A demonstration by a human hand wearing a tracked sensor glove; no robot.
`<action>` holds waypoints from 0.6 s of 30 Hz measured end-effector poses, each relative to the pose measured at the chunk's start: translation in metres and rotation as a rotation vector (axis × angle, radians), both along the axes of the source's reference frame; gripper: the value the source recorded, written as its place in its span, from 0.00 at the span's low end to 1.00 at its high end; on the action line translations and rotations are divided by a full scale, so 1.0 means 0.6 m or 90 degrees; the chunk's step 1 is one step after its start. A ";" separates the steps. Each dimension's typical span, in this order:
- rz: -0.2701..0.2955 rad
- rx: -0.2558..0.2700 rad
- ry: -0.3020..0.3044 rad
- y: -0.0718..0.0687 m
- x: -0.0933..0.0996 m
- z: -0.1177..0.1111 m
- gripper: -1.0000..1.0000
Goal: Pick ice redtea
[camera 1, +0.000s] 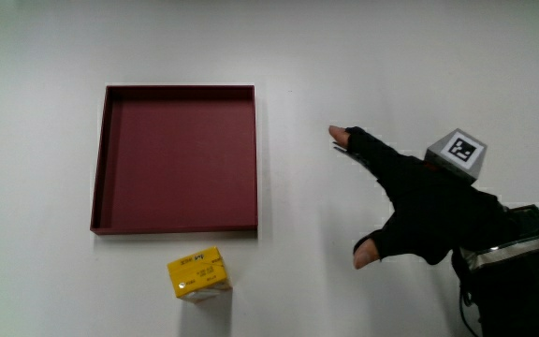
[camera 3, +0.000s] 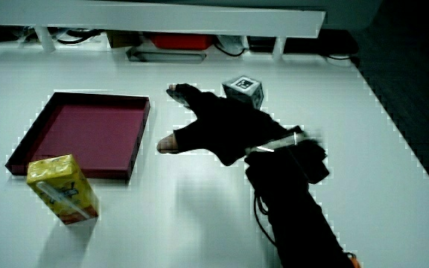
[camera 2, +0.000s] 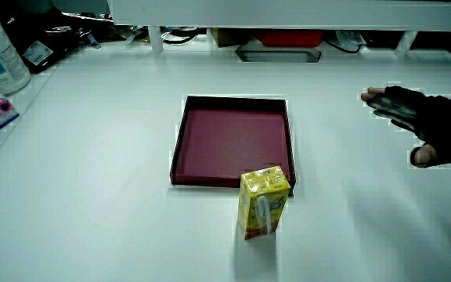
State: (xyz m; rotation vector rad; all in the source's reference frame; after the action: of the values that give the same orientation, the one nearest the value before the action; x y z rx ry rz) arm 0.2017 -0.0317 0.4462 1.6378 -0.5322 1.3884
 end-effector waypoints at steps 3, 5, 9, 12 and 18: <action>-0.016 -0.050 0.016 0.009 -0.028 -0.009 0.50; -0.031 -0.057 0.019 0.015 -0.042 -0.002 0.50; -0.050 -0.079 0.018 0.029 -0.077 0.006 0.50; -0.071 -0.071 0.027 0.037 -0.100 0.021 0.50; -0.098 -0.071 -0.004 0.055 -0.145 0.043 0.50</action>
State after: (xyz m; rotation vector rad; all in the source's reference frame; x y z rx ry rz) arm 0.1145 0.0011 0.4718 1.4719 -0.5628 1.2874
